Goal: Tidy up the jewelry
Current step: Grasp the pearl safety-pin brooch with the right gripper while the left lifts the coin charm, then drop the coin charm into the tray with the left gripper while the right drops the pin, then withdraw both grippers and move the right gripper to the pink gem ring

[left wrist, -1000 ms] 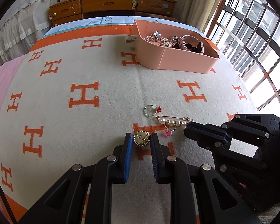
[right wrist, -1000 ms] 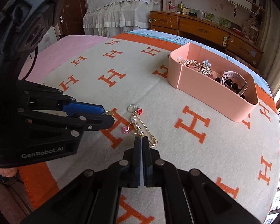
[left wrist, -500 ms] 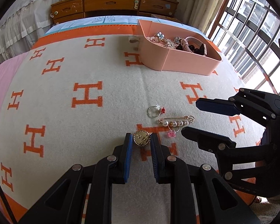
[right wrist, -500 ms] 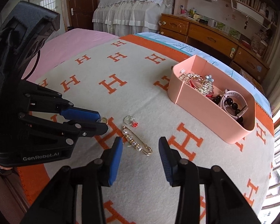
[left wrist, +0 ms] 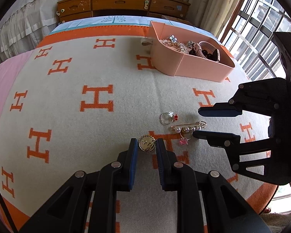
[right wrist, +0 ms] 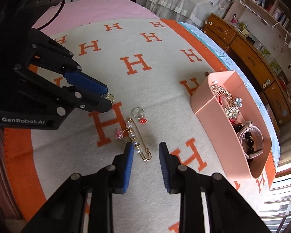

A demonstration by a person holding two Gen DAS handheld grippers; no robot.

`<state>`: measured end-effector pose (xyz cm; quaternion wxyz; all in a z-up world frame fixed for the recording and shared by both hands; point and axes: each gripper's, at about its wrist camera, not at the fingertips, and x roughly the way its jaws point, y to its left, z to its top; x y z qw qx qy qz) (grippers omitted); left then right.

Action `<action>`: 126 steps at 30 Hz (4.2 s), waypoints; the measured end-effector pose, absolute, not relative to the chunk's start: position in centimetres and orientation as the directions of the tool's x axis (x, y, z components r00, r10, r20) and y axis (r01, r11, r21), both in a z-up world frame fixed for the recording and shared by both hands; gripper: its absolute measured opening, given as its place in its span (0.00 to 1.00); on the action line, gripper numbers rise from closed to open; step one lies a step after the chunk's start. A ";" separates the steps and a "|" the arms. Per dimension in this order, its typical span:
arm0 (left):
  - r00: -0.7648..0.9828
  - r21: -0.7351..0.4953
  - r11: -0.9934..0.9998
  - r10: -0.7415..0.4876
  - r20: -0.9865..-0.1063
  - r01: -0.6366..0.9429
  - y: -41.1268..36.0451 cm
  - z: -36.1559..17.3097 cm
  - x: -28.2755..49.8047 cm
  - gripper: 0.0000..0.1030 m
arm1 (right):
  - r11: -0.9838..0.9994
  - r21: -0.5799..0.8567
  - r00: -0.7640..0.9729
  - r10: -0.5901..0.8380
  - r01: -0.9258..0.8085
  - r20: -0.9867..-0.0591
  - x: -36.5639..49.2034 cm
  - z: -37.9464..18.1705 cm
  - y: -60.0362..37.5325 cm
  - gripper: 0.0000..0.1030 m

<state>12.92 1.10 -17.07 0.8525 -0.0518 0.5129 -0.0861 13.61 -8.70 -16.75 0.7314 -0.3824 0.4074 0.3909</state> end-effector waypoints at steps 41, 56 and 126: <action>0.461 -0.199 0.948 -0.297 -0.836 0.249 -4.5 -5.5 29.0 0.17 | 0.882 0.359 0.544 0.471 -0.305 -0.695 25.1 -4.9 -20.2 0.07; 0.368 -0.228 0.961 -0.272 -0.889 0.159 -5.0 -12.3 36.4 0.17 | 0.898 0.422 0.444 0.430 -0.122 -0.786 32.3 -11.1 -19.3 0.08; 0.516 -0.152 0.974 -0.219 -0.828 0.168 7.2 -13.8 10.2 0.78 | 0.918 0.066 0.495 0.270 -0.391 -0.826 10.7 -17.3 -8.2 0.27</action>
